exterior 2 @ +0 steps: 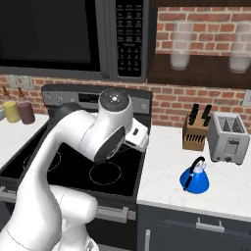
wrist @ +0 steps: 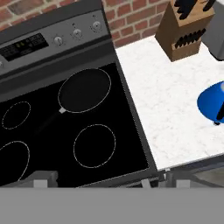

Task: Pick the kettle from the counter and place it on a stove burner. Then turn the burner on.

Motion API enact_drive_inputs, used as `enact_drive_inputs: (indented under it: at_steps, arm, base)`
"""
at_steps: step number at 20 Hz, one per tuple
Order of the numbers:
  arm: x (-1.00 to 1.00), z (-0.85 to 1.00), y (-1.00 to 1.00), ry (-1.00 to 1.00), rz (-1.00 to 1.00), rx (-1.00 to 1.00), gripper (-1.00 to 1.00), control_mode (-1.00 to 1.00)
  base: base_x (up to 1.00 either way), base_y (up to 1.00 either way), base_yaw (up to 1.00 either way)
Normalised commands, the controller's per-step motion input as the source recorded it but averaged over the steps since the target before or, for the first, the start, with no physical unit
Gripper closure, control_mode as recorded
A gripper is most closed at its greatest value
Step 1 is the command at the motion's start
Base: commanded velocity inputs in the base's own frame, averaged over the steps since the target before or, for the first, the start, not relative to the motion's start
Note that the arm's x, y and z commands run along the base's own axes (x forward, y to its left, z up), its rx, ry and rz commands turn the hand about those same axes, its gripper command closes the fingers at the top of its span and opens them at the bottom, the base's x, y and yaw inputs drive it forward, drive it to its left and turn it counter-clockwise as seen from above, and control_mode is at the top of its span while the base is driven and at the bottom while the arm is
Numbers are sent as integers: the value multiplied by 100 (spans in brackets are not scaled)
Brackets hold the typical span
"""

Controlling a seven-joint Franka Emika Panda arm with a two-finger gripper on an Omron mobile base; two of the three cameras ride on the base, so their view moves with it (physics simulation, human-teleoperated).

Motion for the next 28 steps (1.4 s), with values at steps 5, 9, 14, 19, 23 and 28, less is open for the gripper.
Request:
enact_drive_inputs:
  at_steps: [5, 9, 14, 19, 23, 28]
  arm:
    - [-41, -8, -100, -17, -15, 0, -100, -100]
    - [-8, -20, -100, -7, -17, 0, -100, -100]
    - [27, -20, -100, 9, -23, 0, -100, -100]
    - [69, -20, -76, 23, -9, 0, -100, -100]
    - [65, -26, -26, 31, 1, 0, -100, -100]
    - [30, -26, -23, 17, 8, 9, -100, -100]
  base:
    - [0, 0, 0]
    - [0, 0, 0]
    - [0, 0, 0]
    - [0, 0, 0]
    - [0, 0, 0]
    - [0, 0, 0]
